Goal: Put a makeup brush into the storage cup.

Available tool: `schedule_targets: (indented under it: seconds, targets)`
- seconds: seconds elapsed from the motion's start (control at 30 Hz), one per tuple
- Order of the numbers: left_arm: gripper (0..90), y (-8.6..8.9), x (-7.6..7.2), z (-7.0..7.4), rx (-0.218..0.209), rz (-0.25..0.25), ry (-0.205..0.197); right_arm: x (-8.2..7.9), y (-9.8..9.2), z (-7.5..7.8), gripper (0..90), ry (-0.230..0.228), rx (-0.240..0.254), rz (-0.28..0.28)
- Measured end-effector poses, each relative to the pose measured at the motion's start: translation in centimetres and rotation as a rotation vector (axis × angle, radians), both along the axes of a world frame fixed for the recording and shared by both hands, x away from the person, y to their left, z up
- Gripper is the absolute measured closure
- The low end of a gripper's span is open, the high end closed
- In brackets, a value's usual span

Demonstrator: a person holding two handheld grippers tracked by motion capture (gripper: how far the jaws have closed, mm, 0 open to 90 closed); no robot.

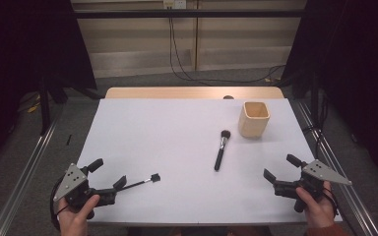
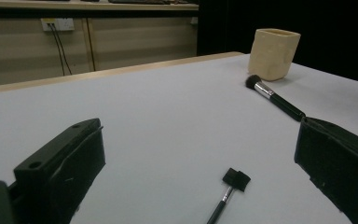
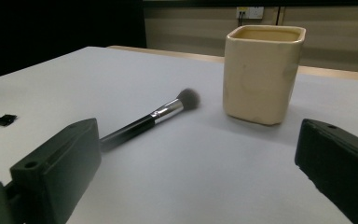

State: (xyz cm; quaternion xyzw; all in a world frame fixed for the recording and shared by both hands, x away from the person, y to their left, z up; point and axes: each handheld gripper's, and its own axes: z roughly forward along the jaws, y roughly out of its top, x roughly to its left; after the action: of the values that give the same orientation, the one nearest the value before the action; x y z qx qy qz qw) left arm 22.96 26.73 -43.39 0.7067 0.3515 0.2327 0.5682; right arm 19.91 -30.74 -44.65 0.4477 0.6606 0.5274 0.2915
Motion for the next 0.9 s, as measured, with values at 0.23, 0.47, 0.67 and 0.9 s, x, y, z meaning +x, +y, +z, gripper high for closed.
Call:
schedule_targets:
  seconds: [0.23, 0.47, 0.67, 0.9]
  targets:
    - [2.5, -0.1, 0.4, 0.1, 0.014, -0.01, 0.004, 0.1, -0.3, -0.2, 0.0, 0.003, 0.012, 0.001]
    - [2.6, 0.1, 0.5, 0.2, 0.011, -0.022, 0.017, 0.1, -0.2, -0.2, 0.1, 0.004, 0.015, 0.006]
    - [2.9, -0.1, 0.4, 0.3, 0.025, -0.037, 0.024, -0.4, 0.0, 0.1, 0.0, -0.001, 0.016, 0.007]
    - [3.0, -0.4, 1.6, 0.2, 0.046, -0.045, 0.064, -0.2, 0.1, 0.0, 0.0, 0.004, 0.015, 0.009]
